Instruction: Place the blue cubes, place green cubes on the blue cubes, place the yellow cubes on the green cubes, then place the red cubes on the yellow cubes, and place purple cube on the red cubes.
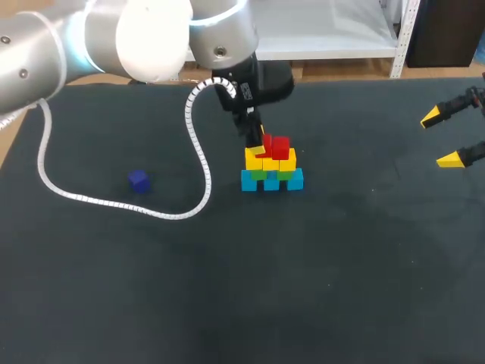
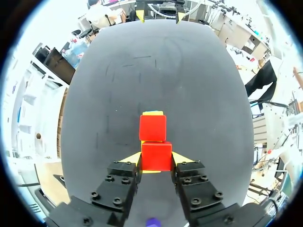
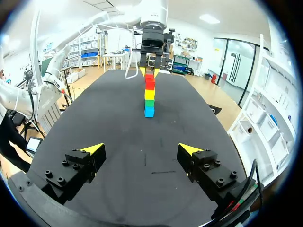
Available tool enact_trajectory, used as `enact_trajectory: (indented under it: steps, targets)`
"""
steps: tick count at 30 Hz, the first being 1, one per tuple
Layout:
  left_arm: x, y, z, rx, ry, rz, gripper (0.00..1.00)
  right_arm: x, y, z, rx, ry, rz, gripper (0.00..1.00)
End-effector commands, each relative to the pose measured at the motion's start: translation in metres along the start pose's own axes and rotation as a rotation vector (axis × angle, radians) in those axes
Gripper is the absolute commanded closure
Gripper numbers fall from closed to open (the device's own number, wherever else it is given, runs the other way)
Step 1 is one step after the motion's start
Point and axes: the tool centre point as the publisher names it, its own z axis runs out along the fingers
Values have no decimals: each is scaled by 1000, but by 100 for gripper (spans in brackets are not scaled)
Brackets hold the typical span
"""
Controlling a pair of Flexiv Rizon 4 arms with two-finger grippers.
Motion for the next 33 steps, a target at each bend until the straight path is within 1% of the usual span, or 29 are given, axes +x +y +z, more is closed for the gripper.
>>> enact_trajectory:
  steps: [1,24,30,33]
  targets:
    - [-1,4,1,9,4,-2,100,0,0,0,0,-1,-1,0]
    - [0,6,5,26,2,-7,100,0,0,0,0,-1,-1,0]
    - [1,6,6,30,0,-8,94,0,0,0,0,-1,-1,0]
    - [1,6,6,32,0,-6,87,0,0,0,0,-1,-1,0]
